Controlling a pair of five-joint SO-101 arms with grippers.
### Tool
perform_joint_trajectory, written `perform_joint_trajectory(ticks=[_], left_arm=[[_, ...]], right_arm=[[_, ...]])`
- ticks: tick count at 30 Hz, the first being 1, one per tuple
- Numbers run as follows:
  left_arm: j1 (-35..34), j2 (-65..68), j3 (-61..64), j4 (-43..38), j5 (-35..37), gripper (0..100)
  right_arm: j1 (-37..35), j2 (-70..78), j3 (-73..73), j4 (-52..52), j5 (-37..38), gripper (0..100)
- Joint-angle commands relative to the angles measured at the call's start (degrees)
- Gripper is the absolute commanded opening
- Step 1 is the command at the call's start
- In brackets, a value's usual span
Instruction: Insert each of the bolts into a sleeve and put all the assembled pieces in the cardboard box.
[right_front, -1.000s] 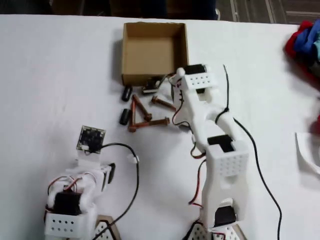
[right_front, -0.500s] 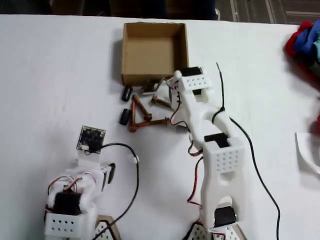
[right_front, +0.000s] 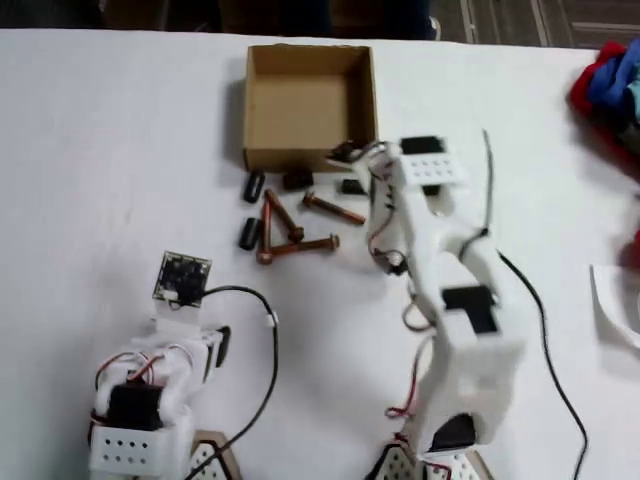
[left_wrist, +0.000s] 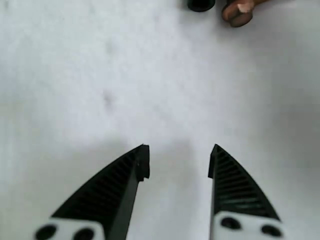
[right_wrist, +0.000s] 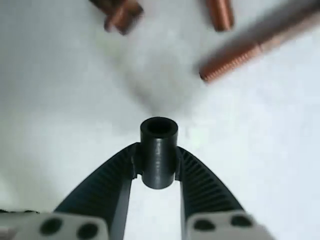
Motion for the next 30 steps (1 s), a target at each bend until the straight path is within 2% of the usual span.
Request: perform_joint_trajectory(ticks=[1, 5, 7, 14, 16, 18, 22, 24, 27, 30], left_arm=[[0.4, -0.1, 1.3, 0.3, -0.4, 21], [0.4, -0.1, 1.3, 0.3, -0.1, 21], [0.4, -0.1, 1.3, 0.3, -0.1, 21], [0.4, -0.2, 1.3, -0.3, -0.4, 21], [-0.5, -0.2, 1.3, -3.9, -0.4, 21], [-4.8, -0.2, 1.2, -9.0, -0.5, 21], [-14.7, -0.2, 1.2, -24.3, -0.4, 21], [-16.9, -0.2, 1.2, -26.9, -0.7, 21], [-17.5, -0.2, 1.2, -30.8, -5.7, 21], [-13.6, 0.3, 1.1, -33.0, -8.9, 21]], right_arm=[[1.6, -19.6, 18.8, -9.5, -0.9, 2.1], [1.5, -35.9, 40.1, -23.9, -1.1, 2.1], [1.5, -40.5, 46.0, -27.4, -1.1, 2.1], [1.5, -38.4, 48.1, -27.7, -1.1, 2.1], [1.5, -36.8, 48.0, -28.6, -1.1, 2.1], [1.9, -35.4, 48.0, -29.7, -1.1, 2.1], [2.0, -34.8, 48.3, -29.8, -1.2, 2.1], [2.1, -35.1, 48.4, -29.4, -1.3, 2.1], [3.6, -35.8, 48.4, -28.5, -3.9, 2.1], [6.5, -36.7, 48.5, -28.5, -4.4, 2.1]])
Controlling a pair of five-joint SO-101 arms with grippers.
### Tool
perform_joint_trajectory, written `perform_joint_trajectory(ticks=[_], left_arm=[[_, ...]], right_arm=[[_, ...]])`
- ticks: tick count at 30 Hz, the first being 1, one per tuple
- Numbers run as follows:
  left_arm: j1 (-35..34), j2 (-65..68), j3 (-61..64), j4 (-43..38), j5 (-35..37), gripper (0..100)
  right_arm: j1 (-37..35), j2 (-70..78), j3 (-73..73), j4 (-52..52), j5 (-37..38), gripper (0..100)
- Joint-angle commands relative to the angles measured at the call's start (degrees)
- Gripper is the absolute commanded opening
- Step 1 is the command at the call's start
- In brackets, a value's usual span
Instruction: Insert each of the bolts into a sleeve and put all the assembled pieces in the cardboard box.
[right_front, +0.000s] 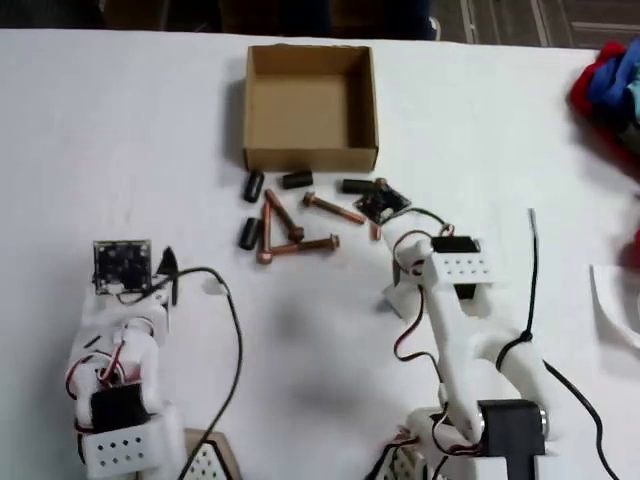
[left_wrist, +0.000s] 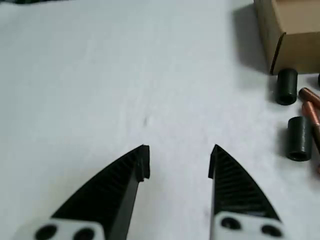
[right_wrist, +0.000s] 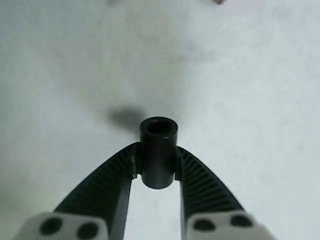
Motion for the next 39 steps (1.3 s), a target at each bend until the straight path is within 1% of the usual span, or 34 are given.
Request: perform_joint_trajectory(ticks=[1, 5, 9, 12, 16, 19, 21, 23, 25, 26, 27, 30, 33, 35, 39], left_arm=[[4.0, 0.3, 1.2, -2.9, -3.5, 21], [8.5, 1.8, 0.7, -0.6, -4.5, 21], [11.3, 9.8, -2.7, -0.5, -4.6, 21], [12.7, 21.1, -10.2, -0.5, -4.6, 21], [14.5, 42.2, -25.3, -0.1, -3.6, 21], [17.5, 59.8, -38.9, 4.6, 2.2, 21], [20.0, 70.7, -48.0, 8.4, 8.2, 21], [22.5, 80.4, -57.1, 12.2, 17.2, 21], [24.4, 88.4, -65.5, 16.3, 27.5, 21], [25.3, 92.0, -69.3, 18.2, 31.7, 21], [26.2, 95.6, -72.7, 20.0, 34.0, 21], [27.9, 105.7, -80.9, 22.9, 34.3, 21], [28.0, 114.5, -86.8, 23.0, 34.1, 21], [28.1, 119.0, -90.6, 24.4, 34.1, 21], [28.9, 125.1, -97.9, 29.9, 34.1, 21]], right_arm=[[3.4, -2.5, 0.2, 0.4, -0.7, 2.1], [5.9, -4.4, 3.7, 0.0, -0.4, 2.1], [6.4, -6.7, 8.9, -3.7, -0.4, 2.1], [6.0, -8.7, 13.2, -7.0, -0.7, 2.1], [6.4, -11.1, 17.7, -11.6, -0.8, 2.1], [6.4, -12.3, 18.4, -12.2, -0.8, 2.1], [6.4, -12.2, 18.4, -12.3, -0.9, 2.1], [6.4, -11.6, 18.4, -12.6, -1.2, 2.1], [6.4, -11.1, 18.5, -13.1, -3.5, 2.1], [6.4, -11.0, 18.5, -13.1, -4.1, 2.1], [6.4, -10.9, 18.5, -13.1, -4.3, 2.1], [6.4, -10.9, 18.5, -13.1, -4.6, 2.1], [6.4, -10.9, 18.5, -13.1, -4.7, 2.1], [6.4, -10.9, 18.5, -13.1, -4.7, 2.1], [6.4, -10.9, 18.5, -13.1, -4.7, 2.1]])
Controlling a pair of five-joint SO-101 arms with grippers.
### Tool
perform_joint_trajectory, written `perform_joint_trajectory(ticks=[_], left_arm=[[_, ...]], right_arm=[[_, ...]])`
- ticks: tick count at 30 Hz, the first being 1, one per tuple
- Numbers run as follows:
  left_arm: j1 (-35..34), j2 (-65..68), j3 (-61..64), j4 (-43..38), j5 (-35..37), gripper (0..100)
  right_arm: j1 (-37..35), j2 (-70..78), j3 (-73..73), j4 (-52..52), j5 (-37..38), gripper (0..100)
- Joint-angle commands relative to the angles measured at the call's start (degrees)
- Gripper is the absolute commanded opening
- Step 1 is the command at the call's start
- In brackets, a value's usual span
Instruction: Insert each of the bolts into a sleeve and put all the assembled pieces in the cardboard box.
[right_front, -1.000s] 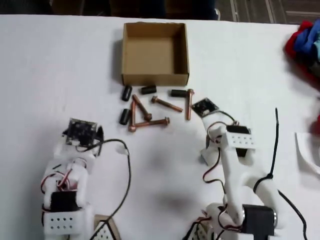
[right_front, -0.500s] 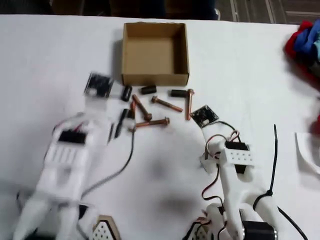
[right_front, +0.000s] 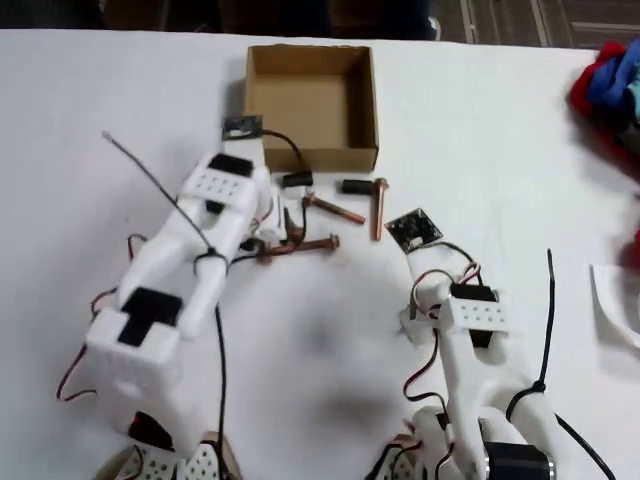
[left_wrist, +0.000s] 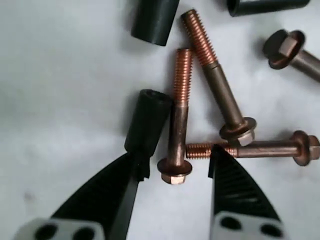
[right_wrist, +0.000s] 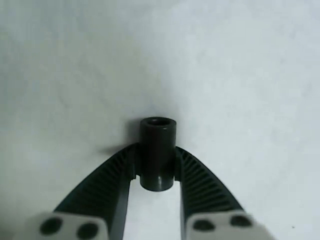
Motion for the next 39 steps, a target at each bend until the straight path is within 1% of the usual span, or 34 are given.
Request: perform_joint_trajectory(ticks=[1, 10, 12, 16, 17, 19, 25, 27, 31, 36, 37, 39], left_arm=[[1.0, 3.9, -7.9, 4.7, 0.3, 21], [0.5, 13.2, -17.2, 11.5, 0.3, 21], [0.5, 14.6, -19.1, 12.9, 0.2, 17], [0.6, 17.3, -23.1, 15.5, 0.2, 3], [0.6, 17.9, -24.0, 16.2, 0.2, 2], [0.8, 19.4, -25.5, 17.8, 0.2, 3], [0.4, 23.5, -28.7, 21.8, 0.0, 2], [0.5, 24.7, -29.8, 22.9, -2.9, 2], [0.8, 26.9, -31.9, 25.0, -11.7, 2], [1.1, 27.3, -36.2, 30.5, -27.1, 2], [1.1, 26.8, -37.8, 31.1, -28.7, 2], [0.7, 25.1, -41.9, 33.0, -29.5, 2]], right_arm=[[0.7, 0.3, 0.0, -1.0, -0.5, 2.1], [0.7, 0.3, 0.0, -1.0, -0.5, 2.1], [0.7, 0.3, 0.0, -1.0, -0.5, 2.1], [0.7, 0.3, 0.0, -1.0, -0.5, 2.1], [0.7, 0.3, 0.0, -1.0, -0.5, 2.1], [0.7, 0.3, 0.0, -1.0, -0.5, 2.1], [0.7, 0.3, 0.0, -1.1, -0.5, 2.1], [0.7, 0.3, 0.0, -1.1, -0.5, 2.1], [0.7, 0.3, 0.0, -1.1, -0.5, 2.1], [0.7, 0.3, 0.0, -1.1, -0.5, 2.1], [0.7, 0.3, 0.0, -1.1, -0.5, 2.1], [0.7, 0.3, 0.0, -1.1, -0.5, 2.1]])
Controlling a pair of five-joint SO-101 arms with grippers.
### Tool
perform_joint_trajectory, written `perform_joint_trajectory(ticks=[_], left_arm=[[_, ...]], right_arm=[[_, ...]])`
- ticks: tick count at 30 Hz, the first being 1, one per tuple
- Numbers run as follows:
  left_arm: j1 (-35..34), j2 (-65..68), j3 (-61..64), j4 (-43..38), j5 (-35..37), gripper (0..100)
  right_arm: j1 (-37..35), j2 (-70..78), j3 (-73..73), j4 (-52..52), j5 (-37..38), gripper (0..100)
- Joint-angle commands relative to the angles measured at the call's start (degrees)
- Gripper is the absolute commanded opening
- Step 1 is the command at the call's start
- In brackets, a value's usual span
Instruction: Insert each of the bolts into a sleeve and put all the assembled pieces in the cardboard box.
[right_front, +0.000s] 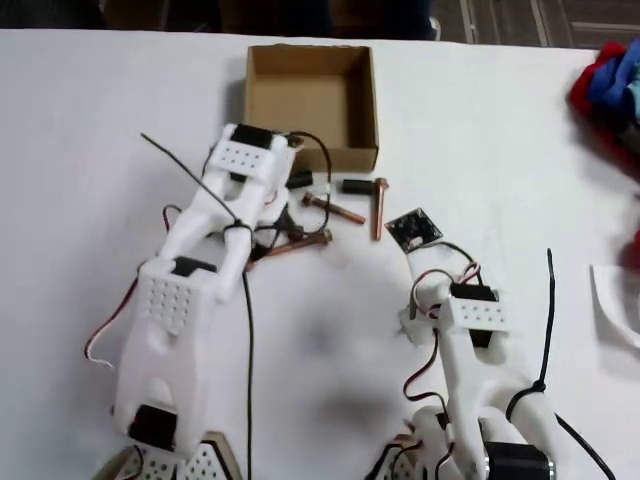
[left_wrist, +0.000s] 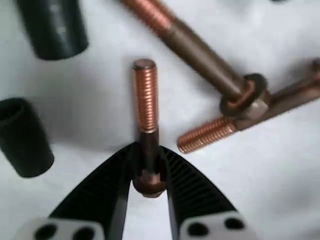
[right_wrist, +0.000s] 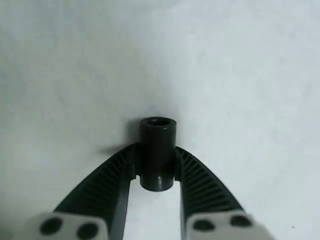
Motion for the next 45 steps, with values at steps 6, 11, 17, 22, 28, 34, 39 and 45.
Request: perform_joint_trajectory(ticks=[6, 11, 17, 22, 28, 34, 39, 45], left_arm=[[2.4, -14.5, -2.7, 4.0, -18.5, 2], [2.2, -26.9, 16.1, 3.9, -37.8, 2], [1.2, -39.6, 39.4, 3.3, -56.3, 2], [1.4, -42.8, 49.1, -3.2, -58.5, 2], [1.6, -42.7, 55.0, -10.8, -58.4, 2], [1.1, -42.8, 54.9, -12.4, -58.0, 3], [-0.8, -42.8, 54.9, -12.4, -54.7, 19], [-4.6, -43.1, 50.7, -12.0, -54.0, 25]], right_arm=[[0.7, 0.3, 0.0, -1.3, -0.6, 2.1], [0.7, 0.3, 0.0, -1.3, -0.6, 2.1], [0.7, 0.3, 0.0, -1.3, -0.6, 2.1], [0.7, 0.3, 0.0, -1.4, -0.6, 2.1], [0.7, 0.3, 0.0, -1.4, -0.5, 2.1], [0.7, 0.3, 0.0, -1.4, -0.5, 2.1], [0.7, 0.3, 0.0, -1.4, -0.5, 2.1], [0.7, 0.3, 0.0, -1.4, -0.4, 2.1]])
